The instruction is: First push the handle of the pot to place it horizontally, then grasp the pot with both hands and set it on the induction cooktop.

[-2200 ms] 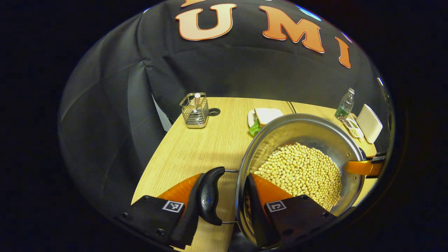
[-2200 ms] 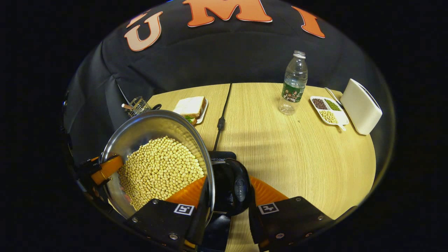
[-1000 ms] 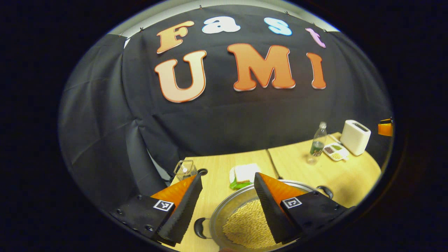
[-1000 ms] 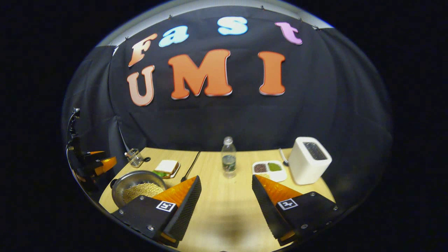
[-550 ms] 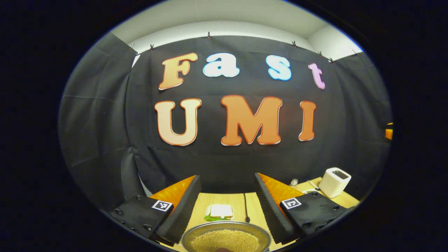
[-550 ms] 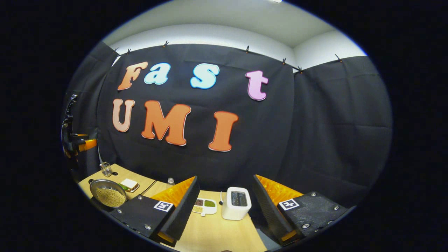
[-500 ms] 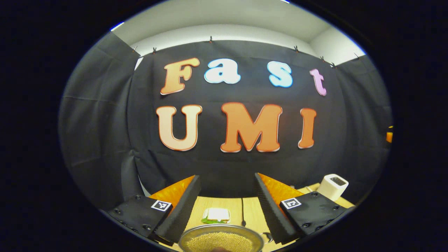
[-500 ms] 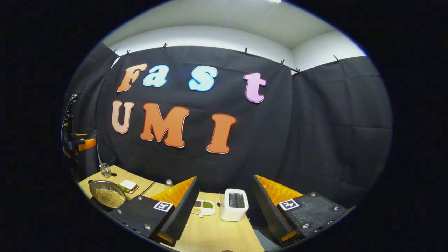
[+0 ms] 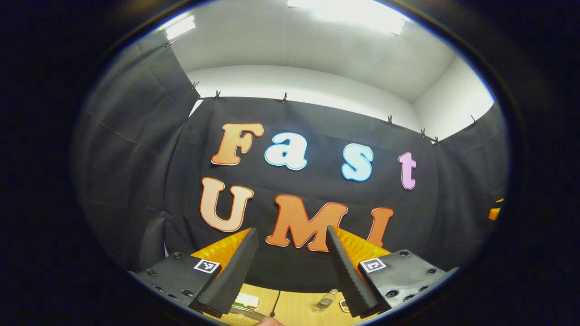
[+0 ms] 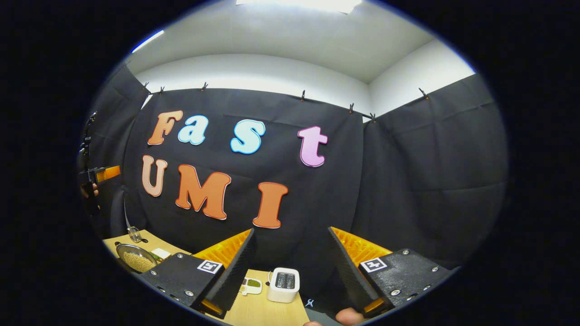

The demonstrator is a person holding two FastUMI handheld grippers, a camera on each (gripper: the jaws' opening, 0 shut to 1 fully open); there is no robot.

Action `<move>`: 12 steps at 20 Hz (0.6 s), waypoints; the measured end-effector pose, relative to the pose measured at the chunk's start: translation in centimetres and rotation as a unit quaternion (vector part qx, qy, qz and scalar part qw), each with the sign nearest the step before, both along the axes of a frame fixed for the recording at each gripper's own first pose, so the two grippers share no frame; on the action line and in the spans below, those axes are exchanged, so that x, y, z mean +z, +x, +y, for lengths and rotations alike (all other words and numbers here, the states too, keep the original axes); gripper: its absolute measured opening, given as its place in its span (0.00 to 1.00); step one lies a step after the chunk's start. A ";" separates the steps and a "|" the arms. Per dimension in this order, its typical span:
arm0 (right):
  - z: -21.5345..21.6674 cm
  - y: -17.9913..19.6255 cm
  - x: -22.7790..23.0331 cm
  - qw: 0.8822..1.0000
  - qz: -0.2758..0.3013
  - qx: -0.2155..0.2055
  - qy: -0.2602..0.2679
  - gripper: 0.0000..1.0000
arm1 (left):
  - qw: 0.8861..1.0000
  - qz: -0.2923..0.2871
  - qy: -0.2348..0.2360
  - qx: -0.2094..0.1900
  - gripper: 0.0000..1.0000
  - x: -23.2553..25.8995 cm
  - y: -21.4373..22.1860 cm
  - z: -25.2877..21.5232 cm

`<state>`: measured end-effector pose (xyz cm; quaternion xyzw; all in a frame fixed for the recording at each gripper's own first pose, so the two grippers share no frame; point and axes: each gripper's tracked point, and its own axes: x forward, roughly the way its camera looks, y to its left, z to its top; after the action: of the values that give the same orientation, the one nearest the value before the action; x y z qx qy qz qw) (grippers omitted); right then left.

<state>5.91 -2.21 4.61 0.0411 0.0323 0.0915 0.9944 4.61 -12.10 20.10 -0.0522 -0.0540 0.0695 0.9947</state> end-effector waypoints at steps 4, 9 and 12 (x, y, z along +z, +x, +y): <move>-0.4 1.4 3.4 0.999 -0.032 0.009 0.016 0.93 | 0.999 -0.027 0.003 0.021 0.97 2.7 -1.0 -0.6; 0.1 2.1 6.2 0.998 -0.049 0.000 0.039 0.95 | 0.998 -0.061 0.031 -0.001 0.96 6.8 -1.2 -1.5; 1.4 1.7 7.7 0.997 -0.065 0.000 0.045 0.95 | 0.996 -0.081 0.030 -0.016 0.96 8.8 -1.3 -0.5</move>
<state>7.64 -0.83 12.32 0.0798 -0.0363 0.0954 0.9916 3.30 -12.57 28.90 -0.0291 -0.1361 0.0479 0.9891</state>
